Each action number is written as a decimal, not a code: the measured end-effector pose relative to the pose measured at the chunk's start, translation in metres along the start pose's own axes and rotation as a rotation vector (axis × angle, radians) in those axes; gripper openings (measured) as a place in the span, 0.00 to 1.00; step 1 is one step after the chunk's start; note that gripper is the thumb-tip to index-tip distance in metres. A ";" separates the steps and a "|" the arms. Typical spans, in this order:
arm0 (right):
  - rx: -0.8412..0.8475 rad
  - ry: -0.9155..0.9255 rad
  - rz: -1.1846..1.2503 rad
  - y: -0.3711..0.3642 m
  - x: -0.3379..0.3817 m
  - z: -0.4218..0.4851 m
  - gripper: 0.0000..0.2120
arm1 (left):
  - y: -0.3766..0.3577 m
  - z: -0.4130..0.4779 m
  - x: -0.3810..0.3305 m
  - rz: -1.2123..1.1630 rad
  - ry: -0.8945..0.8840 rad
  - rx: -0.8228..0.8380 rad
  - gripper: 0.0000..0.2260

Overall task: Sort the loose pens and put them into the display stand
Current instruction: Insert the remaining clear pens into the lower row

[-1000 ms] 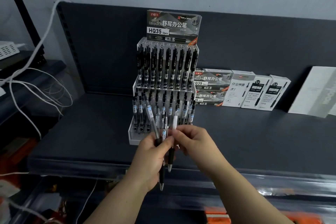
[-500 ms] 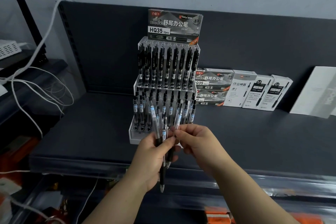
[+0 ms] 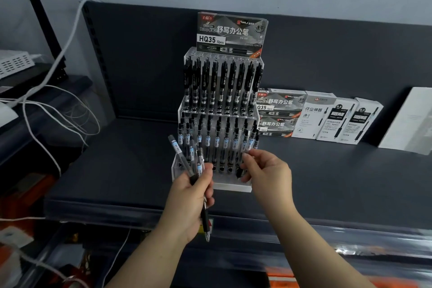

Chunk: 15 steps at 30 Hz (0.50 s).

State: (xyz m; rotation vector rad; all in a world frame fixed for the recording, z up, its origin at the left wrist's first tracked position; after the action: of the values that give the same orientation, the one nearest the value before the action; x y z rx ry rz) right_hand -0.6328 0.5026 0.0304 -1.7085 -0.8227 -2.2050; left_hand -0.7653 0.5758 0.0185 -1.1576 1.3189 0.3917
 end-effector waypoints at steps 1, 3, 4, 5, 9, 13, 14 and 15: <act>-0.010 0.010 -0.003 0.000 0.000 -0.001 0.03 | 0.001 0.000 -0.001 -0.001 -0.004 0.002 0.04; -0.042 0.045 -0.003 0.002 0.004 -0.002 0.04 | 0.002 0.001 -0.002 -0.005 -0.008 0.004 0.04; -0.057 0.062 0.000 0.004 0.006 -0.001 0.05 | 0.003 0.001 -0.002 -0.007 -0.008 0.006 0.04; -0.066 0.073 0.002 0.005 0.008 0.000 0.06 | 0.004 0.002 -0.003 -0.008 -0.009 0.009 0.04; -0.047 0.057 -0.099 0.000 0.005 0.003 0.03 | 0.003 0.001 -0.004 -0.005 -0.015 0.031 0.05; -0.003 0.048 -0.304 -0.007 -0.007 0.002 0.06 | 0.005 0.002 -0.006 -0.015 -0.028 0.031 0.05; 0.001 0.058 -0.356 -0.008 -0.008 0.001 0.07 | 0.006 0.002 -0.006 -0.021 -0.027 0.027 0.05; 0.000 0.078 -0.412 -0.008 -0.008 0.001 0.08 | 0.007 0.002 -0.006 -0.025 -0.024 0.024 0.05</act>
State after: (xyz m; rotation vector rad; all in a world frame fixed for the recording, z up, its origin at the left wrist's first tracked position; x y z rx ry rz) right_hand -0.6336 0.5091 0.0209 -1.5499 -1.2467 -2.5069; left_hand -0.7711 0.5830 0.0208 -1.1450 1.2836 0.3699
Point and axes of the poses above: each hand's wrist, its own z-axis towards the middle knuckle, its own y-axis out of the back of the hand, x = y × z, the point moved 2 cm from there along z, towards the middle knuckle, and after that the axes turned 7 degrees about -z, right-handed, at the moved point
